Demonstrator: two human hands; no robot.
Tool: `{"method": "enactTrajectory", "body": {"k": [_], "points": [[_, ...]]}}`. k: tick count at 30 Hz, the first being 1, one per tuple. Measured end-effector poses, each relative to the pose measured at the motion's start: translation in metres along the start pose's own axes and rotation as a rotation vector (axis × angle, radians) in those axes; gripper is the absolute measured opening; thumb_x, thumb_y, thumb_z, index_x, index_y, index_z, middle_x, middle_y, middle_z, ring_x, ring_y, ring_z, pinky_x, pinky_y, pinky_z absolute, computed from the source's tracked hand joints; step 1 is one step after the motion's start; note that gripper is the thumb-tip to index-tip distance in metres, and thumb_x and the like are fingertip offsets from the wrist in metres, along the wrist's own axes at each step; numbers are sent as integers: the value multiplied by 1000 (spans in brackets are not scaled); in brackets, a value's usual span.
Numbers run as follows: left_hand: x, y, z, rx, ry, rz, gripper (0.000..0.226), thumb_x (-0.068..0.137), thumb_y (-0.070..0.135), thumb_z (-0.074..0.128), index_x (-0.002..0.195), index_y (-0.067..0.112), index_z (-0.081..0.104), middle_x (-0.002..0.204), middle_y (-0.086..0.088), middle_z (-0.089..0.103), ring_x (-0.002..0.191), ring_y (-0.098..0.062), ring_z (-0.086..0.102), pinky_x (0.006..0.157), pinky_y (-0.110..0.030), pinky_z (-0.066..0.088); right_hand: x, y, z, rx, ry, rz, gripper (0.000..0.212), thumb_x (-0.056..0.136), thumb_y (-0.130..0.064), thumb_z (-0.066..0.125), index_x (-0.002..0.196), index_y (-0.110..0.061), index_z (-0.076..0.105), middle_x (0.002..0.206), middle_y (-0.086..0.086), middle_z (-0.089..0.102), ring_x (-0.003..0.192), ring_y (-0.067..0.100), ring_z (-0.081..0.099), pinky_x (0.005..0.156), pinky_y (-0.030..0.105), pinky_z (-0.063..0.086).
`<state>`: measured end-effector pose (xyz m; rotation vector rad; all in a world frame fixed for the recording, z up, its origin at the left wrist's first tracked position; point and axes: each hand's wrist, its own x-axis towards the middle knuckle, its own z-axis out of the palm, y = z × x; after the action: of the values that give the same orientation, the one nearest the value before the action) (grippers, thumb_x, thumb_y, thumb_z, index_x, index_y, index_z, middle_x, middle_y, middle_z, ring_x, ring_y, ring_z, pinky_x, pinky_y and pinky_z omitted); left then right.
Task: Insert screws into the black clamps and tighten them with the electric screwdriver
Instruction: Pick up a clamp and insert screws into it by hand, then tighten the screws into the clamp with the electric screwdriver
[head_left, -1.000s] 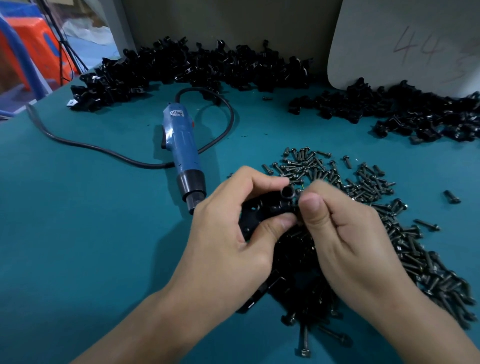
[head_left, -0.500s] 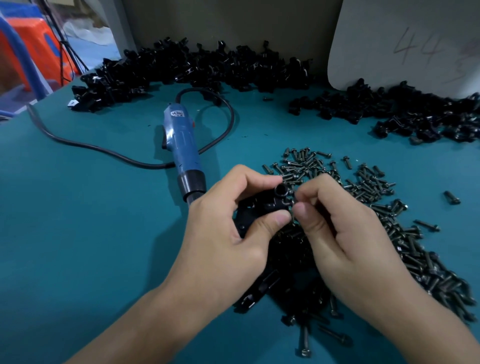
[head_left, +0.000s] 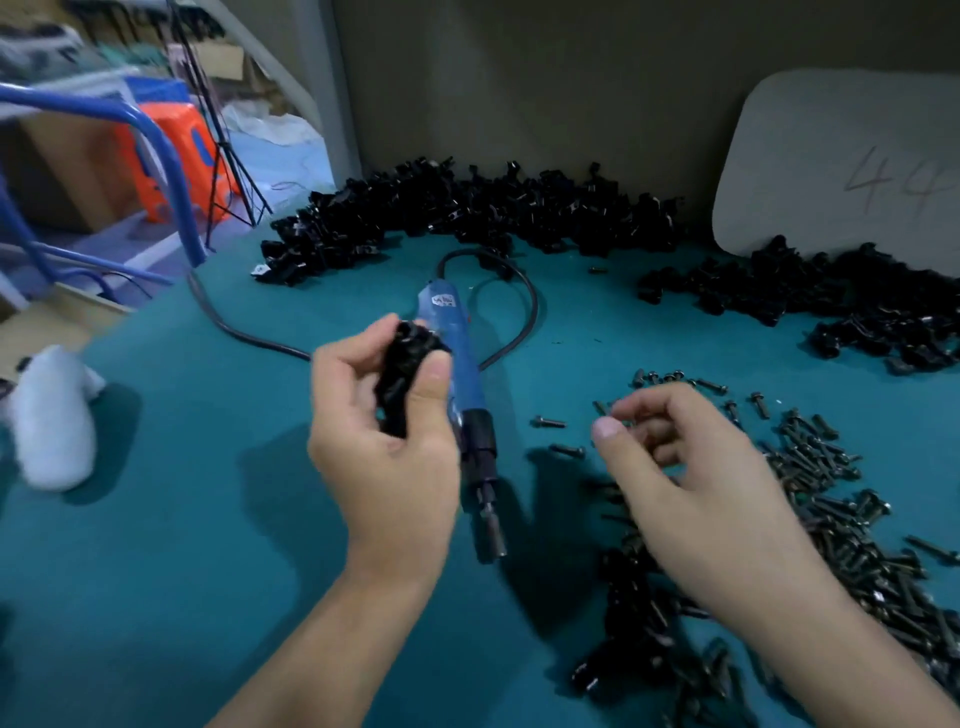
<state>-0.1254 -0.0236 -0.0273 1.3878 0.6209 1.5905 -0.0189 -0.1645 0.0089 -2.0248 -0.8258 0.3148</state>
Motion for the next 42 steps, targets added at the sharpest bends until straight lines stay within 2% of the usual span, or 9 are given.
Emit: {"method": "enactTrajectory", "body": {"k": [5, 11, 14, 17, 20, 23, 28, 33, 42], "points": [[34, -30, -18, 63, 325, -113, 29, 96, 0, 67, 119, 11, 54, 110, -9, 64, 103, -26, 71, 102, -49, 54, 69, -53, 68, -346, -261, 112, 75, 77, -74, 62, 128, -22, 46, 112, -1, 53, 95, 20, 53, 66, 31, 38], [45, -43, -21, 58, 415, -191, 29, 94, -1, 70, 115, 14, 57, 104, 2, 64, 96, -11, 69, 91, -23, 54, 107, -63, 113, -424, -279, 225, 43, 76, -44, 74, 100, -13, 57, 88, 2, 60, 67, 18, 55, 47, 26, 33], [45, -43, -19, 47, 421, -215, 30, 94, -2, 71, 114, 17, 58, 103, 7, 65, 92, 0, 68, 82, -11, 50, 110, -59, 108, -180, -267, 296, 32, 64, -36, 78, 83, -13, 65, 75, 4, 70, 63, 20, 69, 52, 32, 54], [45, -42, -18, 41, 425, -233, 32, 93, -2, 71, 111, 21, 58, 103, 4, 66, 96, -9, 70, 80, -10, 50, 108, -54, 102, 236, -283, 455, 36, 70, -24, 78, 98, -7, 63, 67, 7, 62, 43, 15, 61, 41, 24, 48], [45, -42, -18, 50, 425, -238, 33, 93, -2, 71, 110, 23, 58, 105, -2, 67, 100, -18, 71, 81, -11, 50, 100, -61, 94, 776, -335, 602, 31, 79, -5, 78, 104, -3, 60, 80, 12, 60, 60, 24, 71, 53, 32, 59], [45, -43, -19, 63, 419, -243, 32, 93, -2, 71, 111, 21, 58, 106, -4, 68, 101, -20, 72, 84, -13, 51, 92, -64, 87, 891, -363, 594, 41, 84, -32, 80, 111, -7, 61, 80, 11, 66, 59, 22, 69, 56, 34, 61], [44, -42, -17, 85, 392, -244, 34, 93, 0, 72, 107, 27, 57, 103, 7, 66, 99, -13, 70, 84, -13, 50, 82, -51, 70, 1139, -436, 775, 90, 81, -88, 45, 118, -9, 65, 81, 14, 65, 65, 29, 62, 76, 42, 56], [44, -43, -18, 110, 372, -236, 38, 93, 3, 73, 103, 36, 56, 103, 6, 67, 99, -15, 71, 86, -20, 52, 74, -41, 72, 1401, -460, 875, 82, 79, -84, 54, 109, -8, 64, 83, 14, 61, 68, 29, 58, 83, 43, 53], [43, -46, -19, 119, 340, -232, 35, 94, 4, 71, 105, 34, 57, 106, 1, 68, 103, -26, 73, 97, -46, 58, 74, -31, 70, 1298, -465, 823, 74, 79, -79, 58, 106, -10, 69, 80, 11, 63, 62, 27, 58, 70, 38, 56]]}}
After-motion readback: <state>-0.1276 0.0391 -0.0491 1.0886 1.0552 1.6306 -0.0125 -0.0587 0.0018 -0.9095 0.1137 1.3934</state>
